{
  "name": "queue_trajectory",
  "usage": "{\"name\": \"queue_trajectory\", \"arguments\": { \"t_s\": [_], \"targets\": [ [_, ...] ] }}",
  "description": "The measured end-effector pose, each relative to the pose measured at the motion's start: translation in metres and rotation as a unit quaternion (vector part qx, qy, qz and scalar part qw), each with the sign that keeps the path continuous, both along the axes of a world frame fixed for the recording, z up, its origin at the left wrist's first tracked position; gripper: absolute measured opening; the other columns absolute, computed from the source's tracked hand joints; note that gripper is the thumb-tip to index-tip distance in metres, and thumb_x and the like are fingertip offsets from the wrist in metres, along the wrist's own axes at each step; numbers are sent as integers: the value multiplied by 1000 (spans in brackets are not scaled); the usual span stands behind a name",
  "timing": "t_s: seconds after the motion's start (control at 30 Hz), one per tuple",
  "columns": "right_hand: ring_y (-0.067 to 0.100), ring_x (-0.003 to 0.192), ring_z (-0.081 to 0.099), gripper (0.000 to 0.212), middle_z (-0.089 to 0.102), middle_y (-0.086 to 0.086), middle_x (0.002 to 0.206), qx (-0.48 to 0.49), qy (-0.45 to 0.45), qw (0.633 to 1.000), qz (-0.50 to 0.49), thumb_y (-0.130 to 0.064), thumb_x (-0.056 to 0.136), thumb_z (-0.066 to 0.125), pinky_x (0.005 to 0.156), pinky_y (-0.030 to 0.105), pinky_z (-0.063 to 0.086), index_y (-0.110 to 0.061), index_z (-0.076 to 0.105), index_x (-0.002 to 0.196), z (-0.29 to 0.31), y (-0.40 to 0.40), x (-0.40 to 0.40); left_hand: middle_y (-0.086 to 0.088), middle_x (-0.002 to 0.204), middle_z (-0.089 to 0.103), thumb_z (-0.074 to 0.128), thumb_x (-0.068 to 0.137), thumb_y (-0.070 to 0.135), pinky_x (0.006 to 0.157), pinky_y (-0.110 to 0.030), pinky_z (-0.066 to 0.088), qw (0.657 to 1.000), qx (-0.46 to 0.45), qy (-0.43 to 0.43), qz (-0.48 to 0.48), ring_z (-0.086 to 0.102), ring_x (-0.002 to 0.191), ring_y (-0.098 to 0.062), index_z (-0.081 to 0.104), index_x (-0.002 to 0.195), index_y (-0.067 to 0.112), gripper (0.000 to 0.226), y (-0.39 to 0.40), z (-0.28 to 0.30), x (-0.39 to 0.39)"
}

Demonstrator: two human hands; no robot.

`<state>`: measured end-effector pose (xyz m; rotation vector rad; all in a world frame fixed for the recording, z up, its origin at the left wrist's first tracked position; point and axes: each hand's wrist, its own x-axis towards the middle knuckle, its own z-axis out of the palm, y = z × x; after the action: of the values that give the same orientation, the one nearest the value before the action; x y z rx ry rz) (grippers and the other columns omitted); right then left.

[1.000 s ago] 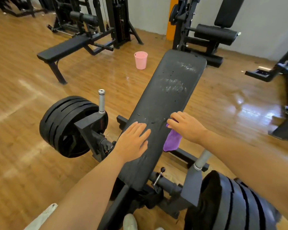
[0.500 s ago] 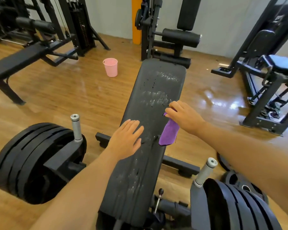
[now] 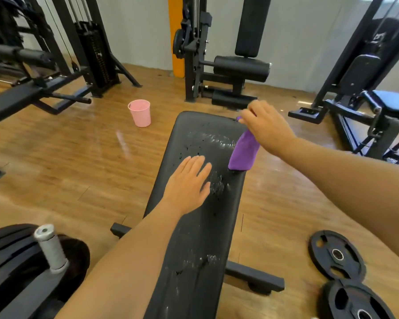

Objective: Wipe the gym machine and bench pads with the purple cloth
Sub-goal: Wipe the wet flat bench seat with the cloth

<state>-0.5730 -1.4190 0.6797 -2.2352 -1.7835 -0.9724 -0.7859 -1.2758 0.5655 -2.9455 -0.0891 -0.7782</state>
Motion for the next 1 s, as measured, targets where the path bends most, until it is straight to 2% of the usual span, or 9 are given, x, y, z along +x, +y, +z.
{"name": "queue_trajectory", "arguments": {
  "t_s": [0.1, 0.2, 0.3, 0.43, 0.5, 0.7, 0.8, 0.9, 1.0],
  "targets": [
    [37, 83, 52, 12, 56, 21, 98, 27, -13, 999, -37, -11, 96, 60, 71, 45, 48, 0, 58, 101, 16, 25, 41, -20, 133, 59, 42, 93, 35, 110, -46, 42, 1000, -9, 9, 20, 56, 125, -34, 61, 128, 3, 51, 16, 1, 44],
    [37, 82, 52, 21, 56, 22, 97, 84, -3, 995, -55, -18, 100, 49, 70, 47, 48, 1, 59, 100, 13, 50, 67, -20, 141, 54, 38, 95, 38, 114, -46, 38, 999, -13, 22, 30, 50, 133, -34, 58, 134, 3, 57, 32, -1, 82],
    [34, 81, 52, 14, 56, 19, 95, 67, 8, 997, -50, -13, 92, 62, 69, 42, 48, -1, 59, 99, -25, 62, 81, -17, 154, 41, 34, 99, 43, 120, -45, 28, 998, -28, 40, 30, 36, 145, -31, 50, 143, 6, 60, 47, -20, 114],
    [30, 75, 50, 25, 56, 13, 87, 74, 31, 997, -10, -25, 97, 50, 65, 40, 46, -4, 62, 91, -89, 66, 84, -9, 164, 25, 32, 102, 44, 123, -46, 19, 996, -87, 15, 18, 20, 152, -24, 36, 154, 14, 60, 57, -57, 129],
    [30, 77, 51, 28, 58, 12, 89, 111, 37, 993, -9, -28, 100, 50, 71, 40, 44, -6, 65, 90, -113, 66, 85, -8, 163, 26, 35, 101, 39, 123, -48, 17, 995, -99, -10, 2, 20, 152, -22, 36, 154, 14, 59, 62, -64, 131],
    [32, 90, 53, 29, 60, 15, 103, 185, 120, 975, -30, -33, 90, 59, 85, 38, 41, -5, 68, 91, -128, 68, 83, -8, 164, 25, 37, 97, 33, 123, -51, 18, 994, -108, 3, -14, 18, 153, -22, 36, 154, 13, 61, 64, -62, 130],
    [33, 107, 52, 39, 59, 17, 120, 157, 134, 977, -45, -41, 83, 64, 108, 48, 37, -6, 68, 99, -132, 65, 76, -8, 164, 24, 37, 97, 32, 123, -51, 17, 995, -104, 7, -13, 18, 153, -22, 36, 154, 12, 61, 67, -62, 130],
    [33, 122, 47, 48, 46, 15, 147, 119, 127, 981, -88, -50, 83, 62, 116, 60, 21, -10, 67, 109, -139, 63, 67, -8, 164, 24, 36, 97, 32, 123, -51, 17, 994, -106, 5, -15, 18, 153, -22, 36, 154, 12, 60, 67, -63, 130],
    [30, 134, 38, 51, 28, 6, 160, 100, 119, 978, -137, -53, 91, 52, 117, 63, 10, -15, 63, 124, -141, 61, 61, -9, 164, 25, 36, 97, 30, 122, -53, 18, 994, -108, 1, -20, 18, 153, -23, 37, 153, 11, 59, 66, -62, 130]
  ]
}}
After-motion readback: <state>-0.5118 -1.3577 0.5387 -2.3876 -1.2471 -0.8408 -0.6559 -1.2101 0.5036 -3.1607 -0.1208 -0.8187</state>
